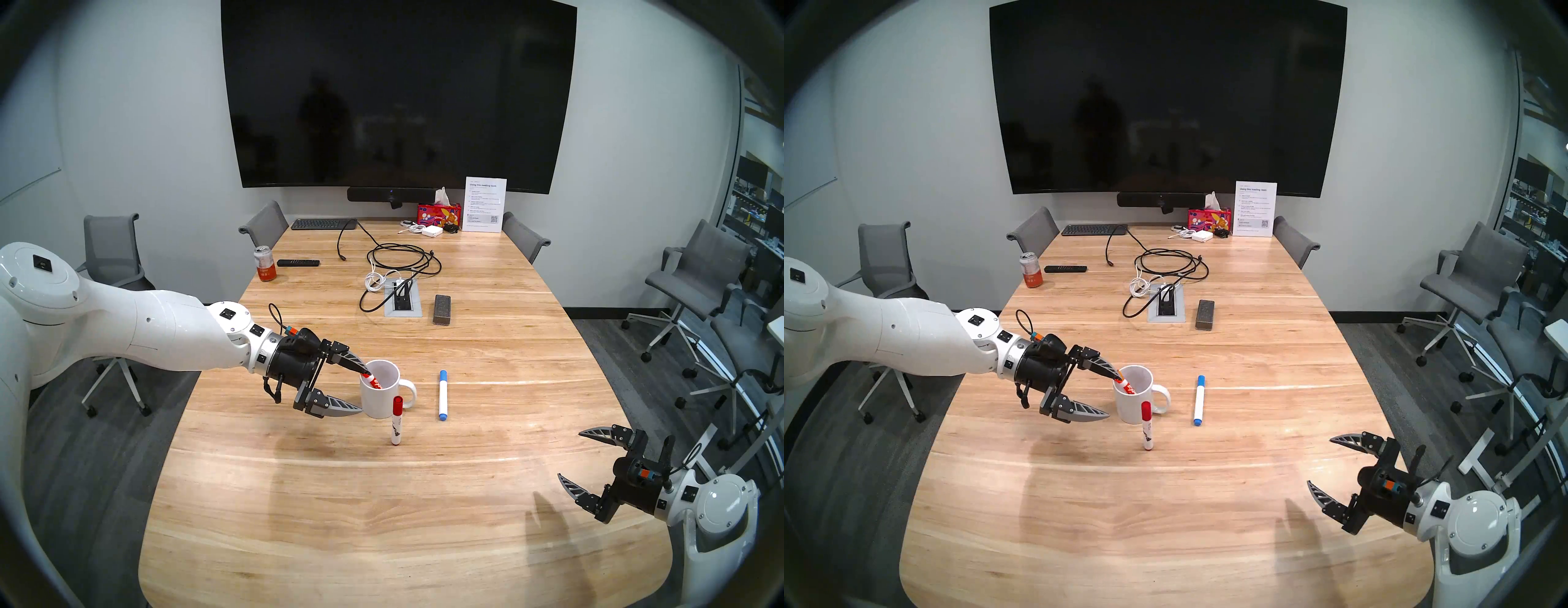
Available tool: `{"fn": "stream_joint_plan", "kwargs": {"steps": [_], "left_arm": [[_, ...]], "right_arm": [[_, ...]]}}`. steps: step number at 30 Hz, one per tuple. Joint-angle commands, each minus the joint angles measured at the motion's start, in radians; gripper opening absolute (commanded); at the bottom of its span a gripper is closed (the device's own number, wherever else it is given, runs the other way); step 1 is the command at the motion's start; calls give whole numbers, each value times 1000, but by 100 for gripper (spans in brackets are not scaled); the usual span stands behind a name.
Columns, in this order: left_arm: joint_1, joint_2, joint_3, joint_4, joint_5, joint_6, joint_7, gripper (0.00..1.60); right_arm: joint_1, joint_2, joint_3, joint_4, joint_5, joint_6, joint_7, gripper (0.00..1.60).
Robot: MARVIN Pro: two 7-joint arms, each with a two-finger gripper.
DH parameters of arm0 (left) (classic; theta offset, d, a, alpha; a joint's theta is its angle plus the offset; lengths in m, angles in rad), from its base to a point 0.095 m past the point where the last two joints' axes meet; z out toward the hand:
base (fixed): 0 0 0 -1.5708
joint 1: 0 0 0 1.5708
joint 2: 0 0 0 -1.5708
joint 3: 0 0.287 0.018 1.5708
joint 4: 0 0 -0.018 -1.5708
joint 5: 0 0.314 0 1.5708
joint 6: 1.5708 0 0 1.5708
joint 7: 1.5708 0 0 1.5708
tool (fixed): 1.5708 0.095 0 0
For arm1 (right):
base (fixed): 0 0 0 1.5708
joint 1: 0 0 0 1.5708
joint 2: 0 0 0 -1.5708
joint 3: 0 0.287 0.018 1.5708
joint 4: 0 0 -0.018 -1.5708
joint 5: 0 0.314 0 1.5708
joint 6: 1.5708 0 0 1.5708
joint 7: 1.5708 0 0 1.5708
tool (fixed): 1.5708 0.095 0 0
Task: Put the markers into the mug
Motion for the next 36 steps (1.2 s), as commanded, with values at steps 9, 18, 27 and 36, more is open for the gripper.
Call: {"fn": "stream_joint_plan", "kwargs": {"steps": [9,18,27,36], "left_arm": [[-89,20,-6,-90,54,28,78,160],[-67,-26,-13,-65,69,57,61,160],[-46,-61,-27,-37,67,63,39,160],[-49,-101,-20,-28,86,88,27,160]], "right_arm": [[3,2,0,-14,4,2,3,160],[3,2,0,-14,4,2,3,160],[3,2,0,-14,4,2,3,160],[3,2,0,-14,4,2,3,160]]}}
